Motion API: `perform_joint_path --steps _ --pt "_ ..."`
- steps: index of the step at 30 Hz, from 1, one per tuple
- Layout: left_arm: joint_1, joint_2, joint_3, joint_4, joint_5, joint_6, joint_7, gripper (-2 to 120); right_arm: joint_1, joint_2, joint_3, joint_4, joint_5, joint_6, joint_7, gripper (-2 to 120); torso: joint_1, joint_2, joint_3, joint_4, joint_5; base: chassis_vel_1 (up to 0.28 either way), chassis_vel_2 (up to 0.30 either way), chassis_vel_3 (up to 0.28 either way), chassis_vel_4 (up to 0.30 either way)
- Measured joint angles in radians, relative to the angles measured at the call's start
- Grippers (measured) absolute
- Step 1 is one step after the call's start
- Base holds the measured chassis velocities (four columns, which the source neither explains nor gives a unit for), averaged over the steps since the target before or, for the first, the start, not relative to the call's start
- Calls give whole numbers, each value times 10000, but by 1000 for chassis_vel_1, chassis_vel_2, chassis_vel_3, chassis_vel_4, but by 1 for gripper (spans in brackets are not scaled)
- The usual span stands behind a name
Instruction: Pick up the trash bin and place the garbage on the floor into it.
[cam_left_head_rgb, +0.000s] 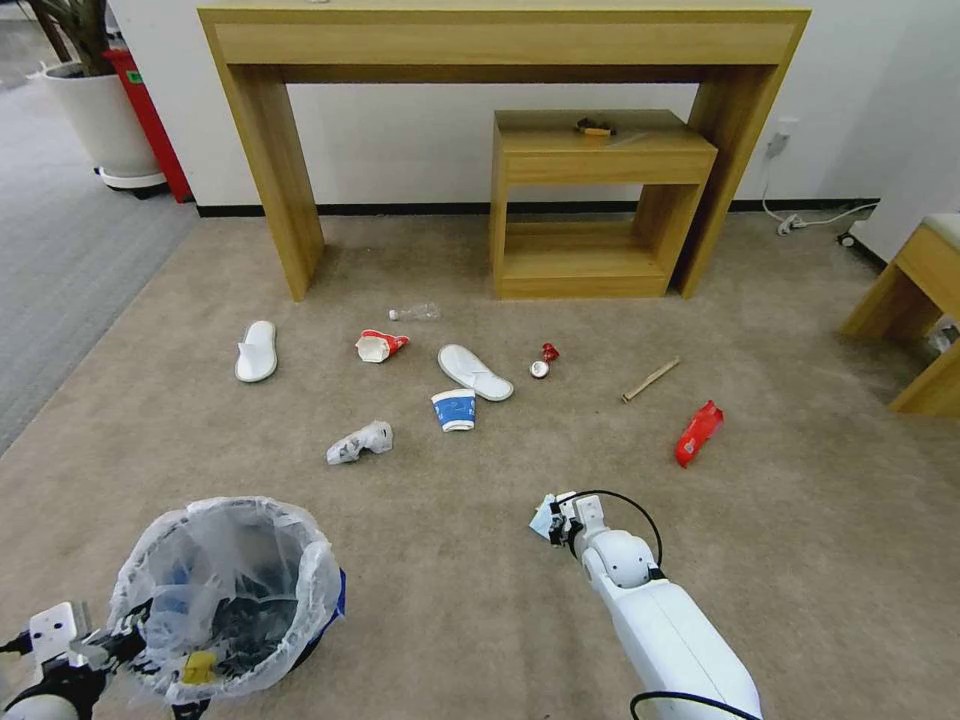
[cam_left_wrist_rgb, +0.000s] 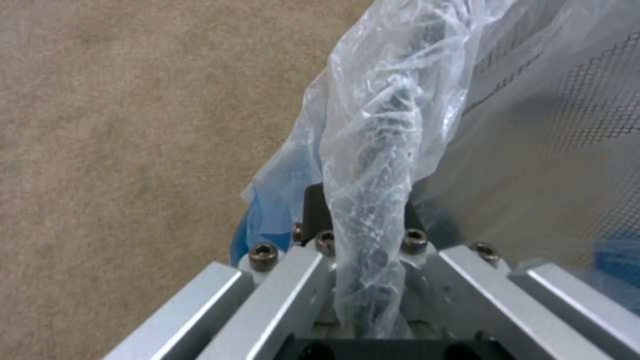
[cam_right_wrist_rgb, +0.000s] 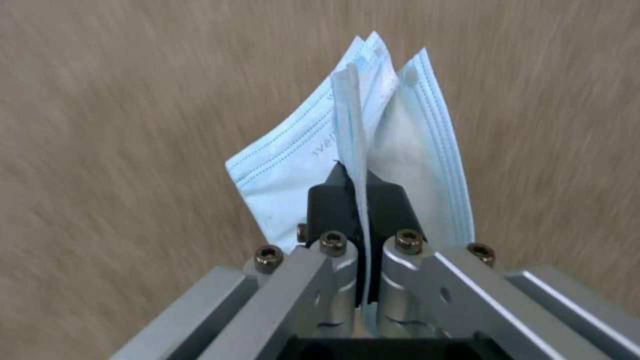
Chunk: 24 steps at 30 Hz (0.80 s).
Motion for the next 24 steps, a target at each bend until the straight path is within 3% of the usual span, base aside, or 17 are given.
perform_joint_path --steps 5,11,14,17,24 --pt "25 -29 108 -83 31 96 -6 0 -13 -709 -154 2151 912 95 -386 0 0 0 -1 0 0 0 0 0 0" --pt "67 -87 283 -169 205 144 -5 0 259 -1597 -813 3914 2185 110 -1058 0 0 0 -1 0 -1 0 0 0 0" --pt "81 -125 407 -203 376 162 0 0 723 -2307 -1551 5511 3084 25 -1651 0 -1 0 -1 -1 -3 0 0 0 0" --pt "75 -137 481 -240 454 183 4 0 1122 -2525 -2222 6396 3536 -129 -1660 0 0 0 -1 0 0 0 0 0 0" --pt "-46 -85 746 -329 530 363 0 0 2389 -2880 -4352 7731 4102 -342 -1543 0 0 0 -1 0 -1 0 0 0 0"
